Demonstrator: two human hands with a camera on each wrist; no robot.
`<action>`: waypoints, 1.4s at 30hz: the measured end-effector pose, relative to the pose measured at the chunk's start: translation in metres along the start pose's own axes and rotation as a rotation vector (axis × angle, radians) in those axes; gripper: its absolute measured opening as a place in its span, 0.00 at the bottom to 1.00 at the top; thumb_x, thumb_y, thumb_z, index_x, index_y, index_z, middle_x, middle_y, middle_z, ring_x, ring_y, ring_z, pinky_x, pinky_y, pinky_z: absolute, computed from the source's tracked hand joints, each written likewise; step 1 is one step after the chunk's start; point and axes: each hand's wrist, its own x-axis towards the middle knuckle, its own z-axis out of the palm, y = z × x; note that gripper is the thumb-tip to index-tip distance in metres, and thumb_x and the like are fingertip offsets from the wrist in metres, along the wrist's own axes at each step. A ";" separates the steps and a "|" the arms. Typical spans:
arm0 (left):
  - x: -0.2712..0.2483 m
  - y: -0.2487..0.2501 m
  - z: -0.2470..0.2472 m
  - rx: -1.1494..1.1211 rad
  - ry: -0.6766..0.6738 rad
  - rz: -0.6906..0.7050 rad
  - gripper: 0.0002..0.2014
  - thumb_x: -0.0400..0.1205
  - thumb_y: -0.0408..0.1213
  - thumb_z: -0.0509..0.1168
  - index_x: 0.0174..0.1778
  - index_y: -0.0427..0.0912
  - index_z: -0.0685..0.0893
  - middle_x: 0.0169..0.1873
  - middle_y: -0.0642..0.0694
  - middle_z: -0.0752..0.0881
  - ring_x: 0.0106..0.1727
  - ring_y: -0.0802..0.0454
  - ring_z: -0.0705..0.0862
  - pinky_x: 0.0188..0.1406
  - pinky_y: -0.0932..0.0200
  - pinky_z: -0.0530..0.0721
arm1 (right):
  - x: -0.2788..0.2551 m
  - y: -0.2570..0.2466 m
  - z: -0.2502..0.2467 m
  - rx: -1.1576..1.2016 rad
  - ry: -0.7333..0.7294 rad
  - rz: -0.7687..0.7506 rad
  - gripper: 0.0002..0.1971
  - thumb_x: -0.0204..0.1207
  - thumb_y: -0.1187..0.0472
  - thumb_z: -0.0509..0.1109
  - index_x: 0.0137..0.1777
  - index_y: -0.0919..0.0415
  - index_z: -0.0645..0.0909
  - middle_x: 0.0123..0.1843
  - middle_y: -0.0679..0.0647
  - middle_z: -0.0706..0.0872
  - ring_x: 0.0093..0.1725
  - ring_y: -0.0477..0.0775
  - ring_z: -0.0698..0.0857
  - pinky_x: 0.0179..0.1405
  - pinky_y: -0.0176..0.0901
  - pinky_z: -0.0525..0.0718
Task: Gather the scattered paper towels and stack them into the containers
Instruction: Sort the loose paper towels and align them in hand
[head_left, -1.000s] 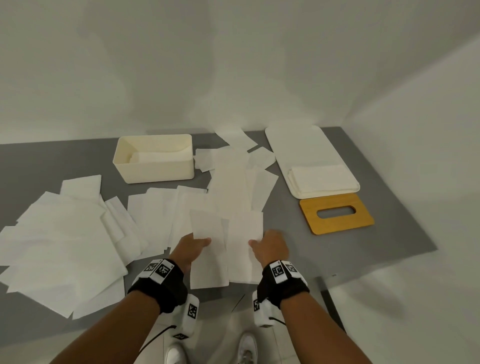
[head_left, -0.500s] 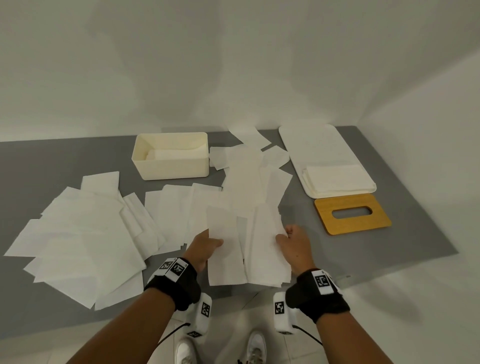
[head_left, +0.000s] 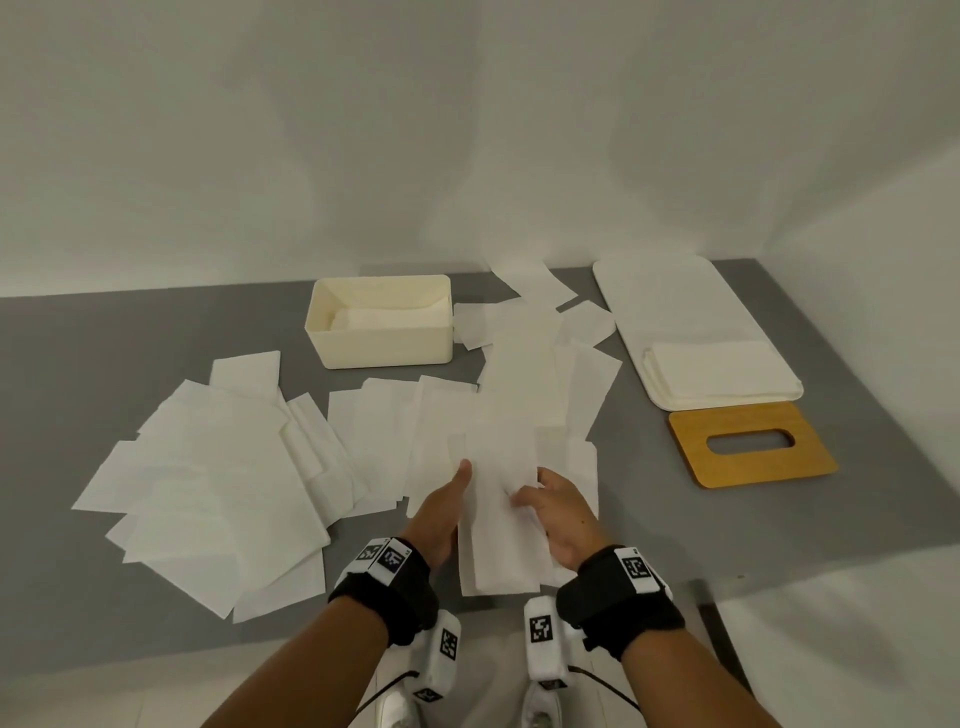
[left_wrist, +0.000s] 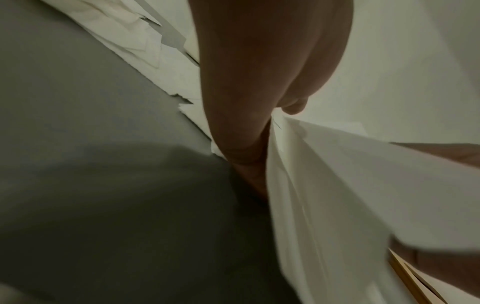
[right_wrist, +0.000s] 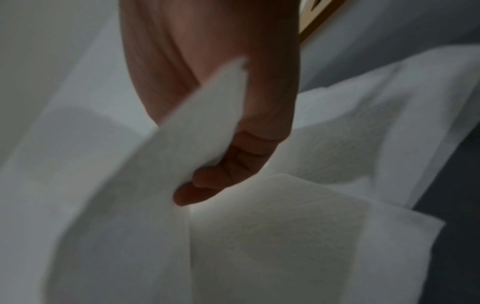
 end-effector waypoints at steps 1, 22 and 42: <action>-0.001 0.000 0.000 0.001 0.002 0.000 0.23 0.87 0.55 0.53 0.60 0.41 0.84 0.56 0.40 0.89 0.58 0.42 0.87 0.59 0.46 0.84 | 0.001 0.001 0.002 0.008 -0.008 0.013 0.15 0.74 0.70 0.68 0.60 0.60 0.82 0.56 0.55 0.89 0.57 0.60 0.86 0.56 0.53 0.85; 0.034 -0.013 -0.020 -0.025 0.118 -0.017 0.18 0.88 0.45 0.57 0.62 0.34 0.82 0.56 0.36 0.87 0.55 0.39 0.85 0.60 0.46 0.82 | 0.018 0.032 -0.052 -1.096 0.652 -0.017 0.25 0.74 0.42 0.68 0.63 0.59 0.77 0.62 0.55 0.79 0.60 0.56 0.79 0.55 0.47 0.79; 0.031 -0.014 -0.012 0.016 0.121 0.002 0.22 0.87 0.52 0.55 0.66 0.38 0.81 0.63 0.39 0.86 0.64 0.39 0.83 0.71 0.38 0.77 | 0.008 0.005 -0.010 -0.019 0.139 0.035 0.10 0.69 0.66 0.76 0.48 0.57 0.79 0.50 0.59 0.86 0.48 0.58 0.84 0.51 0.53 0.84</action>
